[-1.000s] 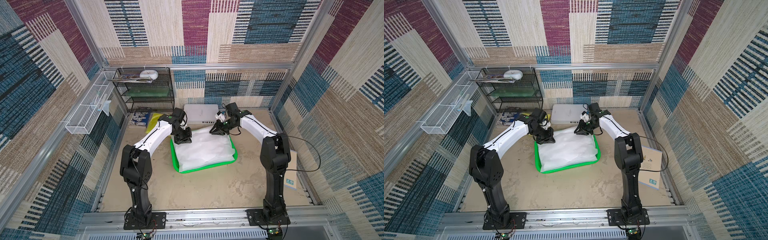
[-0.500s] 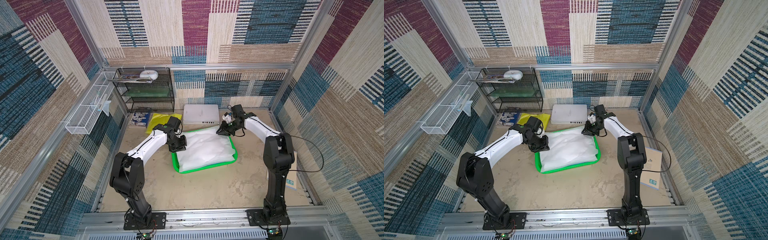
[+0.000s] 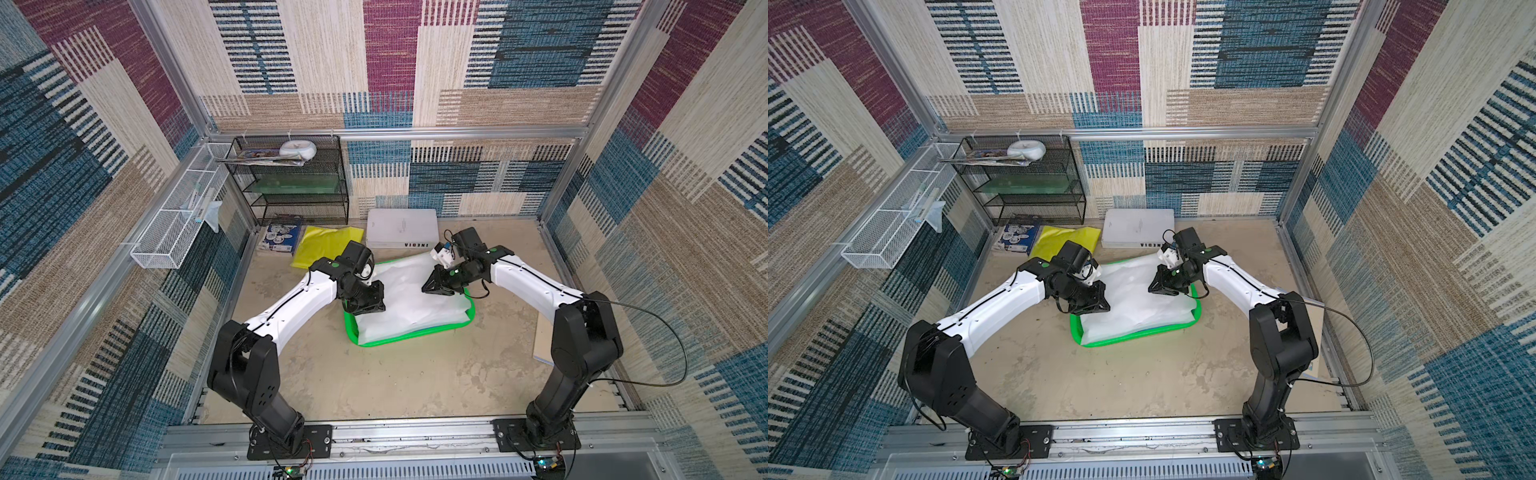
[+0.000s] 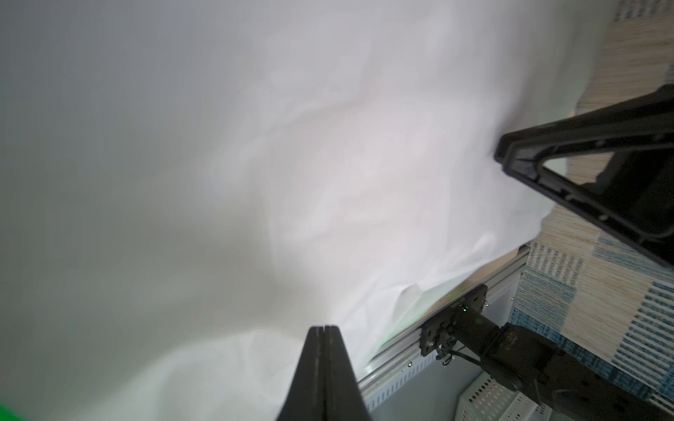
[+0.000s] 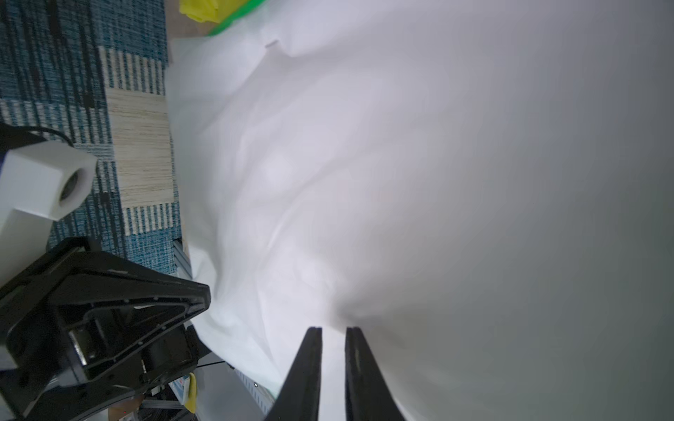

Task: Put the folded raincoat in the basket
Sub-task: Place the raincoat in the basket.

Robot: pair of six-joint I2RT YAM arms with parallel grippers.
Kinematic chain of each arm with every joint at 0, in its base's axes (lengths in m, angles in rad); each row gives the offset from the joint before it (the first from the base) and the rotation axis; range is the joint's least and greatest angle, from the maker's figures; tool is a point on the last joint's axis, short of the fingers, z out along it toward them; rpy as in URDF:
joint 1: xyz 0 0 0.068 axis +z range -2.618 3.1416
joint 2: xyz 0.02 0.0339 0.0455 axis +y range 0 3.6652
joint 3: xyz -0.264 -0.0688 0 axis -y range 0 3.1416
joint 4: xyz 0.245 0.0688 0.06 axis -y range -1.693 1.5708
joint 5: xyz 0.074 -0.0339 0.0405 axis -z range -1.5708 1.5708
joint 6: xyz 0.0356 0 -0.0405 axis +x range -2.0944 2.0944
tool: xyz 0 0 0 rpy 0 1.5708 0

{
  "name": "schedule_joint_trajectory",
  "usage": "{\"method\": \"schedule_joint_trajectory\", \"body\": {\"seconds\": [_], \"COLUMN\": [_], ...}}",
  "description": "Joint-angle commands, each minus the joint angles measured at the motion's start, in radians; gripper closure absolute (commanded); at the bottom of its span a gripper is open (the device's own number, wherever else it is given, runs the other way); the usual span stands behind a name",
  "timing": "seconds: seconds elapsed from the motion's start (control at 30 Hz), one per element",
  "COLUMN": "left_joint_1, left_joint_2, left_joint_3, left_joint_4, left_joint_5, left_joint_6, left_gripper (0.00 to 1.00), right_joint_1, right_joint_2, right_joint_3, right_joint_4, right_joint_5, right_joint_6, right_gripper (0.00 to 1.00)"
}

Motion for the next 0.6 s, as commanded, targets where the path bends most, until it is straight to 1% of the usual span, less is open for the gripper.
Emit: {"method": "schedule_joint_trajectory", "body": {"seconds": [0.0,0.1,0.17,0.2,0.27,0.33,0.4,0.47,0.57], "left_joint_1": [-0.001,0.0,0.001,0.003,0.01,0.01,0.01,0.008,-0.006], "left_joint_2": [-0.002,-0.044,-0.074,-0.086,-0.114,-0.144,-0.174,-0.204,-0.223], "left_joint_3": [-0.053,-0.126,-0.15,-0.152,-0.141,-0.122,-0.109,-0.102,-0.106], "left_joint_4": [0.015,0.009,-0.014,-0.031,-0.066,-0.089,-0.097,-0.095,-0.069], "left_joint_5": [-0.029,-0.054,-0.083,-0.094,-0.107,-0.107,-0.091,-0.055,0.001], "left_joint_6": [0.002,0.005,0.005,0.004,-0.002,-0.002,-0.005,-0.015,-0.025], "left_gripper": [1.0,1.0,1.0,1.0,1.0,1.0,1.0,1.0,1.0], "right_joint_1": [0.001,-0.002,-0.011,-0.017,-0.023,-0.023,-0.018,0.0,0.039], "right_joint_2": [-0.007,-0.022,-0.03,-0.037,-0.062,-0.102,-0.157,-0.213,-0.242], "right_joint_3": [-0.054,-0.096,-0.11,-0.115,-0.112,-0.097,-0.094,-0.115,-0.141], "right_joint_4": [-0.027,-0.066,-0.095,-0.103,-0.11,-0.121,-0.121,-0.099,-0.098], "right_joint_5": [0.172,0.28,0.359,0.384,0.394,0.368,0.301,0.215,0.131], "right_joint_6": [-0.016,-0.047,-0.059,-0.062,-0.068,-0.074,-0.072,-0.058,-0.038], "right_gripper": [0.82,0.82,0.82,0.82,0.82,0.81,0.81,0.82,0.82]}}
